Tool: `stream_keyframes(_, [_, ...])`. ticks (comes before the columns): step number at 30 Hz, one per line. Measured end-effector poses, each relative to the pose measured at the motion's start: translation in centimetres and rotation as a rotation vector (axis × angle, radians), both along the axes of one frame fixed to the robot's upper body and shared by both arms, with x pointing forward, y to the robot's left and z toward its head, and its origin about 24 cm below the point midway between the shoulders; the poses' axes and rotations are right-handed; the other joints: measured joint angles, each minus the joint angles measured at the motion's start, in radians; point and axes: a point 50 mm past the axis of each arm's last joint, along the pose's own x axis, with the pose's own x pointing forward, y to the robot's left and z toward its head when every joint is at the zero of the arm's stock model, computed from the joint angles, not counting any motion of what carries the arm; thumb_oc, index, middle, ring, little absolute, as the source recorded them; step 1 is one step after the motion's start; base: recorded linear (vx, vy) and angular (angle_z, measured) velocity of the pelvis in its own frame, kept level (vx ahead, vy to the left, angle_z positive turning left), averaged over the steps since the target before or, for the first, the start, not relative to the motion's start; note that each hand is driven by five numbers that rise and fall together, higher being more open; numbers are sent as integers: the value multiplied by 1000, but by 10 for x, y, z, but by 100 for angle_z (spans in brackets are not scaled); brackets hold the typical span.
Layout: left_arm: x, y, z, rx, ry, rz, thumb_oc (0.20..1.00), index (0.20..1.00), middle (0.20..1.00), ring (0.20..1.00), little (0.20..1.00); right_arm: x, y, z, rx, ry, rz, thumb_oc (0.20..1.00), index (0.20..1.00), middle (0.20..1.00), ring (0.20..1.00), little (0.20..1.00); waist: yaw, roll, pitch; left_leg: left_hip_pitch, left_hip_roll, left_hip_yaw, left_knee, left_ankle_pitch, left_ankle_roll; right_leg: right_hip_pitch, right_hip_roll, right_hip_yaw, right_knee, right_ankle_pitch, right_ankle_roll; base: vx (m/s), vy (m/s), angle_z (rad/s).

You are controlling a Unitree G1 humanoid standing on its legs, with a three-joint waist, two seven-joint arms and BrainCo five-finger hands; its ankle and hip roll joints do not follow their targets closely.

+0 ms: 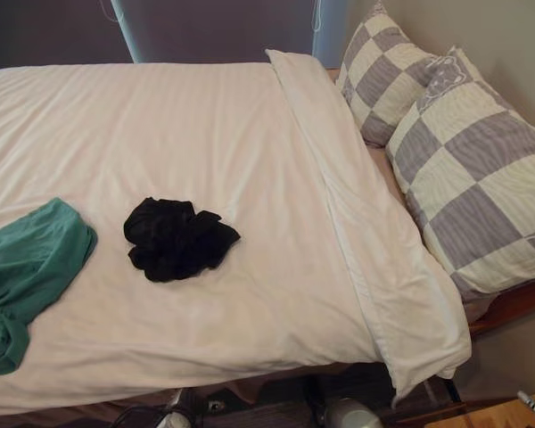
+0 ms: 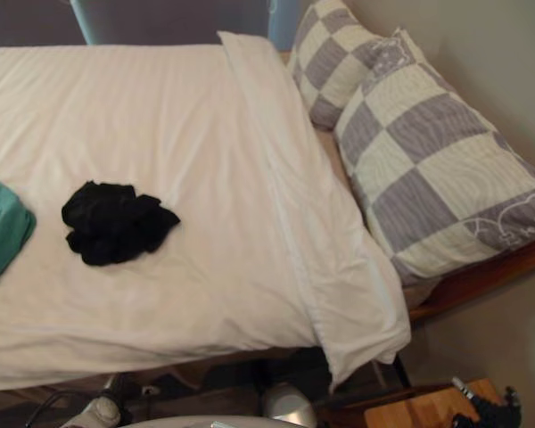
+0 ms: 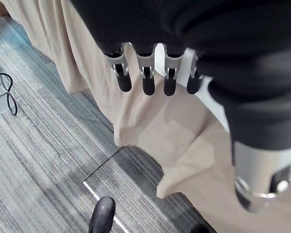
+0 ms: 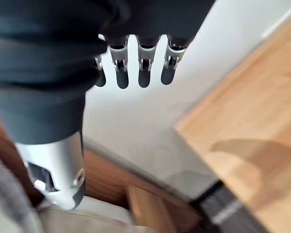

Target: Tidy up the quilt and then pick up the clothes from the bed and put them into the laundry hamper.

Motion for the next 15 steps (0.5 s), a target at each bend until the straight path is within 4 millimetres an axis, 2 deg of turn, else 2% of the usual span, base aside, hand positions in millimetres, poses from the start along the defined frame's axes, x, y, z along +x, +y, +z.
stream_keyframes(1, [-4, -1, -1, -5, 11, -1, 1000, 1000, 1000, 1000, 1000, 13, -5, 11, -39, -42, 10, 200, 200, 200, 200, 200, 14, 4, -11, -7, 1, -6, 0, 4, 2, 1, 0, -8, 0, 0, 0, 6, 18, 7])
stream_keyframes(2, [-10, -2, -3, -10, 20, -4, 1000, 1000, 1000, 1000, 1000, 29, -5, 24, -68, -98, 35, 200, 200, 200, 200, 200, 14, 11, -15, -7, 2, -7, 0, 2, -1, -2, 0, -8, 0, 0, 0, 0, 3, 4])
stream_keyframes(3, [-16, -5, -5, -17, 40, -8, 1000, 1000, 1000, 1000, 1000, 59, -1, 52, -147, -221, 124, 200, 200, 200, 200, 200, 5, 27, -24, -18, 1, -5, 0, 3, 0, -14, -1, -8, 0, 4, 4, 0, 0, 0])
stream_keyframes(4, [-24, -5, -7, -15, 61, -3, 1000, 1000, 1000, 1000, 1000, 78, 4, 65, -177, -285, 173, 200, 200, 200, 200, 200, 13, 31, -26, -22, 0, -10, 0, 5, 2, -15, -4, -14, 0, 4, 4, -25, -5, 8])
stream_keyframes(5, [-29, -5, -8, -14, 75, -2, 1000, 1000, 1000, 1000, 1000, 96, 13, 76, -190, -345, 218, 200, 200, 200, 200, 200, 17, 33, -26, -25, 0, -16, 0, 6, 1, -15, -4, -17, 0, 5, 6, -68, -19, 24])
stream_keyframes(6, [-35, -6, -10, -14, 91, -3, 1000, 1000, 1000, 1000, 1000, 124, 28, 94, -209, -450, 304, 200, 200, 200, 200, 200, 41, 40, -27, -34, 1, -30, 0, 18, 4, -17, -5, -30, 0, 11, 14, -67, -19, 25])
stream_keyframes(8, [-32, -7, -9, -12, 84, -24, 1000, 1000, 1000, 1000, 1000, 152, 47, 105, -206, -495, 398, 200, 200, 200, 200, 200, 67, 44, -26, -51, 1, -38, 1, 22, 3, -30, -5, -34, 0, 11, 14, -103, -21, 27])
stream_keyframes(9, [-29, -7, -9, -7, 82, -31, 1000, 1000, 1000, 1000, 1000, 168, 60, 110, -198, -515, 467, 200, 200, 200, 200, 200, 96, 54, -16, -70, -4, -55, 0, 38, 5, -40, -12, -51, 1, 16, 19, -186, -17, 33])
stream_keyframes(10, [-27, -7, -8, -5, 76, -36, 1000, 1000, 1000, 1000, 1000, 175, 65, 110, -194, -512, 487, 200, 200, 200, 200, 200, 107, 55, -14, -84, -7, -61, 1, 45, 6, -50, -14, -56, 1, 19, 19, -245, -27, 35])
stream_keyframes(11, [-23, -7, -7, 3, 66, -44, 1000, 1000, 1000, 1000, 1000, 188, 75, 112, -178, -513, 530, 200, 200, 200, 200, 200, 137, 61, 8, -104, -13, -62, 8, 55, 9, -68, -19, -58, 7, 38, 10, -287, -49, 12])
stream_keyframes(13, [-12, -4, -4, 28, 32, -55, 1000, 1000, 1000, 1000, 1000, 209, 93, 116, -139, -554, 552, 200, 200, 200, 200, 200, 154, 62, 61, -151, -18, -65, 28, 64, 17, -111, -27, -59, 14, 45, 22, -264, -68, 12])
stream_keyframes(14, [3, -1, 1, 41, -5, -61, 1000, 1000, 1000, 1000, 1000, 217, 98, 114, -111, -554, 543, 200, 200, 200, 200, 200, 162, 60, 113, -195, -21, -84, 65, 59, 18, -135, -37, -64, 15, 52, 21, -163, -54, 27])
stream_keyframes(15, [10, -1, 3, 46, -24, -64, 1000, 1000, 1000, 1000, 1000, 218, 99, 111, -100, -544, 534, 200, 200, 200, 200, 200, 165, 60, 134, -214, -21, -87, 79, 59, 18, -145, -35, -70, 20, 53, 22, -95, -34, 28])
